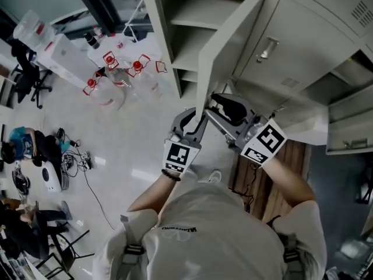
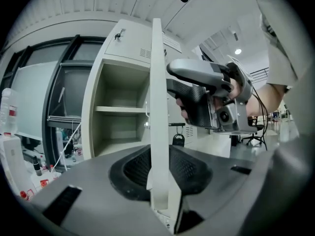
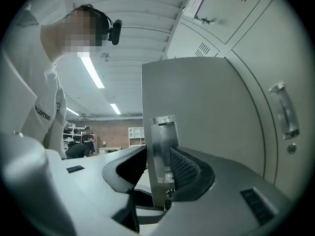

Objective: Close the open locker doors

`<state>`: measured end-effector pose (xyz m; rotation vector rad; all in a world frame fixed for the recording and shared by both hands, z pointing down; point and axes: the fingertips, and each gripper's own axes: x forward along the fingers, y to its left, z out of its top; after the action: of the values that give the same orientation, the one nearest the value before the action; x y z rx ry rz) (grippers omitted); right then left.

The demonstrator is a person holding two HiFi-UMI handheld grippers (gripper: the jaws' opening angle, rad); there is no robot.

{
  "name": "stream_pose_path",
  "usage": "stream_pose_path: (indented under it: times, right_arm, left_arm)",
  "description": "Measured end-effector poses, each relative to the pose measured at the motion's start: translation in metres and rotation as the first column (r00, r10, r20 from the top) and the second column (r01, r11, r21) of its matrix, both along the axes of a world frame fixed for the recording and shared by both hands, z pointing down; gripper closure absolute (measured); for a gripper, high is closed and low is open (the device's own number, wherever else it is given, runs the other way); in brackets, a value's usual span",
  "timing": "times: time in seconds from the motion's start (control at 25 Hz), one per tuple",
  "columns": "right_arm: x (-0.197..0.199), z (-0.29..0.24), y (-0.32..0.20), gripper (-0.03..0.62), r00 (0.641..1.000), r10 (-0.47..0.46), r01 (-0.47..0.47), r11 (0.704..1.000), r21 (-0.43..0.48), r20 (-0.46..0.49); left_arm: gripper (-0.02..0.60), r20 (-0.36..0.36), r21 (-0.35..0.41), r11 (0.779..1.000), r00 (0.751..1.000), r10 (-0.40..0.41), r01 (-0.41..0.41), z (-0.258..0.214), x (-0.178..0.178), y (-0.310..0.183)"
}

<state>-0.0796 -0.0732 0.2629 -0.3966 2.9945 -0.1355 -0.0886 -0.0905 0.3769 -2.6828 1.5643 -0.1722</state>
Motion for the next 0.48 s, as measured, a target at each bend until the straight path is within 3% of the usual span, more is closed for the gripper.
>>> stream_pose_path:
  times: [0.12, 0.48]
  right_arm:
    - [-0.025, 0.002, -0.002, 0.437, 0.999, -0.034, 0.034, 0.999, 0.004, -0.009]
    - [-0.070, -0.002, -0.030, 0.488, 1.000, -0.015, 0.015, 1.000, 0.019, -0.025]
  left_arm:
    - [0.485, 0.000, 0.005, 1.000, 1.000, 0.027, -0.027, 0.001, -0.014, -0.006]
    - [0.485, -0.026, 0.023, 0.996, 0.996, 0.084, -0.083, -0.001, -0.058, -0.036]
